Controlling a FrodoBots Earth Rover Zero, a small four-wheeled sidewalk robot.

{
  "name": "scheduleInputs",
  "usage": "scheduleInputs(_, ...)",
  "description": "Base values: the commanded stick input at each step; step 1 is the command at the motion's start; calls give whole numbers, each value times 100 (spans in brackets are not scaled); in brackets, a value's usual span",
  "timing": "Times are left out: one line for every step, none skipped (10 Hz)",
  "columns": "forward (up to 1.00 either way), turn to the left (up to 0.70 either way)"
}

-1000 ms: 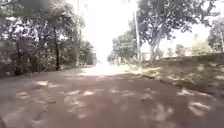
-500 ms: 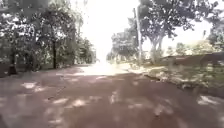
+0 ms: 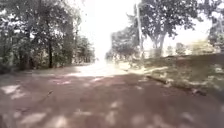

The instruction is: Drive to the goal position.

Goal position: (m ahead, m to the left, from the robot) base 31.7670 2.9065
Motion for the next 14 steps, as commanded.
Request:
scheduleInputs(100, 0)
scheduleInputs(100, 0)
scheduleInputs(100, 0)
scheduleInputs(100, 23)
scheduleInputs(100, 27)
scheduleInputs(100, 27)
scheduleInputs(100, 0)
scheduleInputs(100, 0)
scheduleInputs(100, 0)
scheduleInputs(100, 0)
scheduleInputs(100, 0)
scheduleInputs(100, 0)
scheduleInputs(100, 5)
scheduleInputs(100, 24)
